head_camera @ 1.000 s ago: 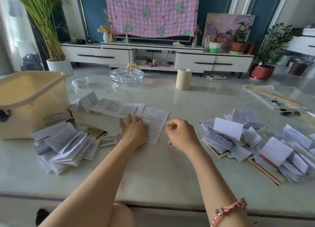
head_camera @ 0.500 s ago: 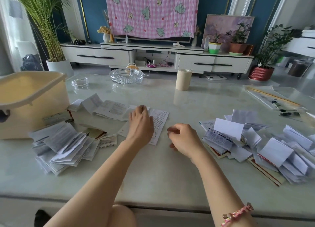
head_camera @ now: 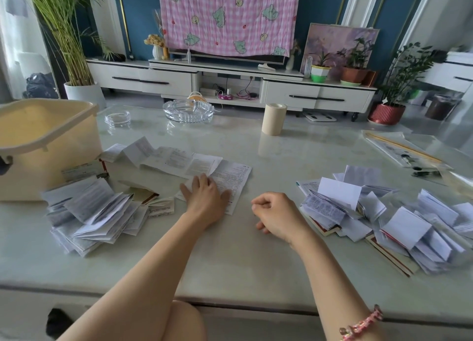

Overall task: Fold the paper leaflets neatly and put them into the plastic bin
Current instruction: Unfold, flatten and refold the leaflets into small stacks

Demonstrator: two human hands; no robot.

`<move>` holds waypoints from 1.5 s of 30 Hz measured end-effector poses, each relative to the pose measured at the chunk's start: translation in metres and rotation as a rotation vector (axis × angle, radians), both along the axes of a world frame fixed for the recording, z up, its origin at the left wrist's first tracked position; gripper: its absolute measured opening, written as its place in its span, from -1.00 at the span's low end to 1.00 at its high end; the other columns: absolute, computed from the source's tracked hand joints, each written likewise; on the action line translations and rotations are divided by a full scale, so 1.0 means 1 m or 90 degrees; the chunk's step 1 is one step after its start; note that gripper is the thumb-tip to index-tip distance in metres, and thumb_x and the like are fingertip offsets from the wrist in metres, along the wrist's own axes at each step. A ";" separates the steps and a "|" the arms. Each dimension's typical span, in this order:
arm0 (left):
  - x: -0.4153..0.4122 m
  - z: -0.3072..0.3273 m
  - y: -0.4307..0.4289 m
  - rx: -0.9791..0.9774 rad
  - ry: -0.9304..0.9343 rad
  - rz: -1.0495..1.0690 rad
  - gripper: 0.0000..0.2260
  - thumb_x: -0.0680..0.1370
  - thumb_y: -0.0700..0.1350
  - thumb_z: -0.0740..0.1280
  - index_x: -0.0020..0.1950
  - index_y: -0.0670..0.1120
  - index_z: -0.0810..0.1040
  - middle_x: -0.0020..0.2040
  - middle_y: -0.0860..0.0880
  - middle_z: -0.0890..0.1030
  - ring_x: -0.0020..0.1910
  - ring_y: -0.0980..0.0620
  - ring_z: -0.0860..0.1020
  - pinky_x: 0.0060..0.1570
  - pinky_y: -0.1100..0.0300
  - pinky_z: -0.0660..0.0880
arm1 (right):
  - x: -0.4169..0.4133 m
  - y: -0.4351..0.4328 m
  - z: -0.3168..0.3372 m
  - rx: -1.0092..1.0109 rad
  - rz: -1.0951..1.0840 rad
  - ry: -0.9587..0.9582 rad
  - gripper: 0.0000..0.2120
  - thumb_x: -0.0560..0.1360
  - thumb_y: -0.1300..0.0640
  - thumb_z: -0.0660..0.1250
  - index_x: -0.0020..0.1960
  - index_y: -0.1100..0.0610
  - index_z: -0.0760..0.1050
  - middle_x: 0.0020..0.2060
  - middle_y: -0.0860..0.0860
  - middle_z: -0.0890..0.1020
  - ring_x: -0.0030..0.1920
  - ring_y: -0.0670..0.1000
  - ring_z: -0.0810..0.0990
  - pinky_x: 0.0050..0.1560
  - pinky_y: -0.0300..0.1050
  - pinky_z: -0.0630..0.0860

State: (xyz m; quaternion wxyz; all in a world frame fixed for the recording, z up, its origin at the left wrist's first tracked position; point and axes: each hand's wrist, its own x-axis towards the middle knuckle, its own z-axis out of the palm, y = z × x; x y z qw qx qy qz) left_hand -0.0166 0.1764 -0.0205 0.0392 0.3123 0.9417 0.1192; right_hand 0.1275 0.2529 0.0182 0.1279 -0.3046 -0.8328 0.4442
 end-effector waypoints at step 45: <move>0.071 0.091 -0.015 0.917 -0.791 0.091 -0.91 0.56 -0.25 0.24 -0.10 -0.20 0.52 -0.24 -0.12 0.59 -0.39 0.03 0.60 -0.32 0.24 0.59 | 0.021 -0.008 0.028 -0.598 -0.102 0.288 -0.68 0.47 -0.13 0.29 0.05 0.10 0.46 0.09 0.14 0.54 0.14 0.11 0.54 0.25 0.07 0.45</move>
